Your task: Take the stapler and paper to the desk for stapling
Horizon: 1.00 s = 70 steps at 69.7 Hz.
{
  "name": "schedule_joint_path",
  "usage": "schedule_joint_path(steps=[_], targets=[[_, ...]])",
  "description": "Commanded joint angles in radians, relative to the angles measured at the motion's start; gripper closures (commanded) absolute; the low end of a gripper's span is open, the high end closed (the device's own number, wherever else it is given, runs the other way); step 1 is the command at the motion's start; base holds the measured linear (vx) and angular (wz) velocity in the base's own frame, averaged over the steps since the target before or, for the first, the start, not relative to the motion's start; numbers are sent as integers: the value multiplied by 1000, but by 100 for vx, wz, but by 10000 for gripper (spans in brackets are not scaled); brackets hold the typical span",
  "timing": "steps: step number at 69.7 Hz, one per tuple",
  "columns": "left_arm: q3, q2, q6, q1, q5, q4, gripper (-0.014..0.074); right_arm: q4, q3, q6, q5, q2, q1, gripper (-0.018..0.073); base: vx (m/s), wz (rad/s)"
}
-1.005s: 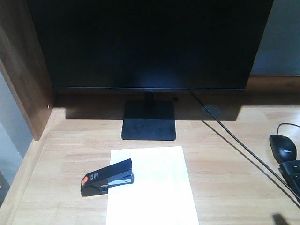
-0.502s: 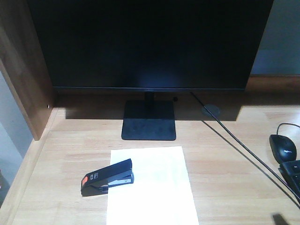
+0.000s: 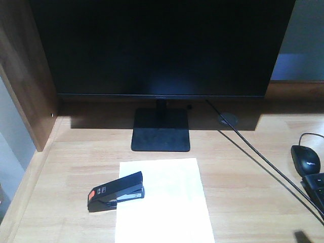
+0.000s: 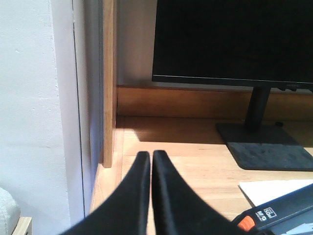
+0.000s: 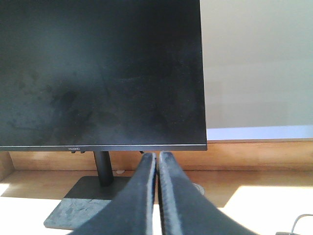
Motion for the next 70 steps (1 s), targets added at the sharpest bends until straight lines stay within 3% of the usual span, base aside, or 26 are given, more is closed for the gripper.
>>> schedule_joint_path(steps=[1, 31, 38, 46, 62, 70], targets=[[11, -15, -1, 1, -69, -5, 603, -18, -28, -11, 5, 9, -5, 565, 0, 0], [11, -15, -1, 1, -69, -5, 603, -17, -28, -11, 21, 9, -5, 565, 0, 0], [11, -15, -1, 1, -69, -5, 603, 39, -28, -45, 5, 9, -5, 565, 0, 0], [11, -15, -1, 1, -69, -5, 603, 308, -28, -285, 6, 9, -5, 565, 0, 0], [11, -15, -1, 1, -69, -5, 603, 1068, -28, -1071, 26, 9, -5, 565, 0, 0], [11, -15, -1, 1, -69, -5, 603, 1314, -28, -1337, 16, 9, -5, 565, 0, 0]])
